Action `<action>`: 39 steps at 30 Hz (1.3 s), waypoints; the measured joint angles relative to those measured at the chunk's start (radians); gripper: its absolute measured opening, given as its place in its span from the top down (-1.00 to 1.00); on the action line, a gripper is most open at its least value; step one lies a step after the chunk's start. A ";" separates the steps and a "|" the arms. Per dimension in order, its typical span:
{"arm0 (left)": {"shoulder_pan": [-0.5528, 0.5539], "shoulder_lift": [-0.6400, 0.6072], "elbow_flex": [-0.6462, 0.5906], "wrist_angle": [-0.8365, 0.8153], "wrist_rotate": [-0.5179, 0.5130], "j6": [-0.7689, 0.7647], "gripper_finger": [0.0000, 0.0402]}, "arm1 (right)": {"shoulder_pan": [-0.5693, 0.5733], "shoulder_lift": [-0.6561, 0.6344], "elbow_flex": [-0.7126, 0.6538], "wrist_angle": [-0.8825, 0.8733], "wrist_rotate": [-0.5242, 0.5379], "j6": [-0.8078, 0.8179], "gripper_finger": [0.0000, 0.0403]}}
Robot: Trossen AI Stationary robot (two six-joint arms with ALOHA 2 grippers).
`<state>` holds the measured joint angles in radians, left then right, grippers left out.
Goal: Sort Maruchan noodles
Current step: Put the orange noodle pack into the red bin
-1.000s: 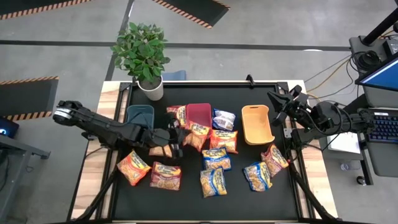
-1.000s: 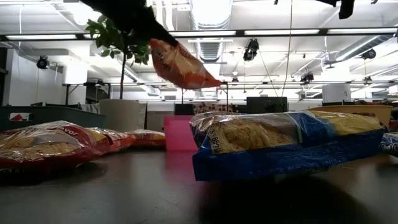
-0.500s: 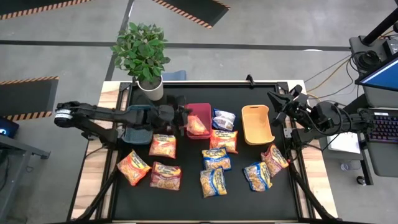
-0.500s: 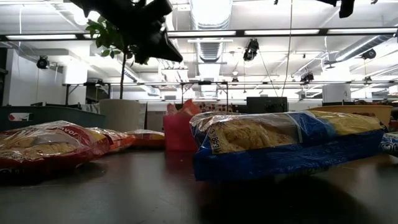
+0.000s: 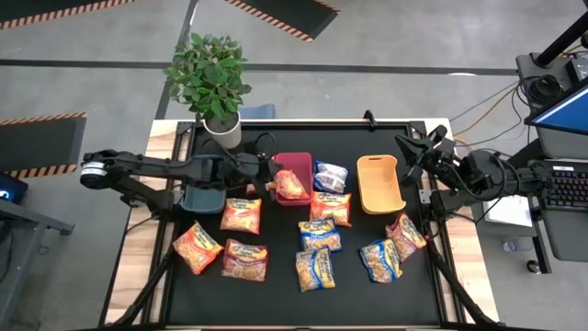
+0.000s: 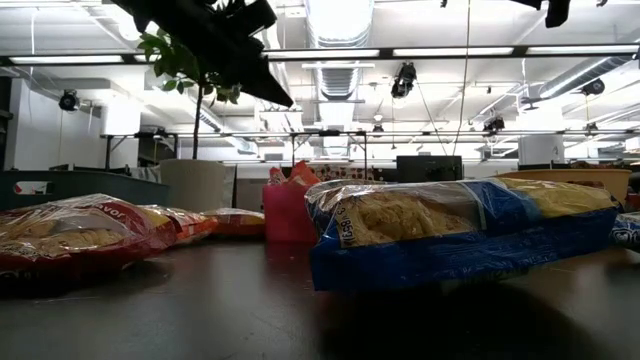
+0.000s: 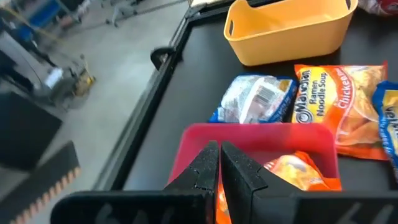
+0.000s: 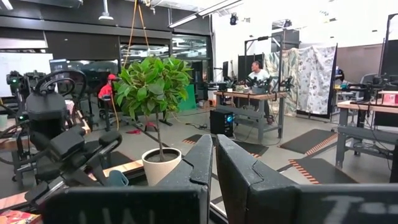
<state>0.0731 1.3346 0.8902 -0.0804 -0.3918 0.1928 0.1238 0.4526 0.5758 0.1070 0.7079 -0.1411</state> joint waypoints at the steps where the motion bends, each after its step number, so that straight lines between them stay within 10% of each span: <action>1: 0.000 0.000 0.000 -0.001 0.000 -0.028 1.00 | 0.000 0.000 0.000 0.000 0.000 0.000 0.94; 14: 0.001 0.001 0.000 -0.080 0.042 -0.655 0.79 | 0.000 0.000 0.000 0.001 0.000 0.010 0.94; 30: 0.001 0.006 0.000 -0.137 0.095 -1.129 -0.59 | 0.000 -0.001 0.007 0.002 0.000 -0.051 0.94; 39: 0.008 0.006 0.000 -0.221 0.020 -1.287 -0.57 | 0.000 -0.001 0.007 0.002 0.000 -0.110 0.94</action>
<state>0.0807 1.3403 0.8898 -0.3009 -0.3714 -1.0938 0.1238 0.4519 0.5831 0.1089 0.7082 -0.2511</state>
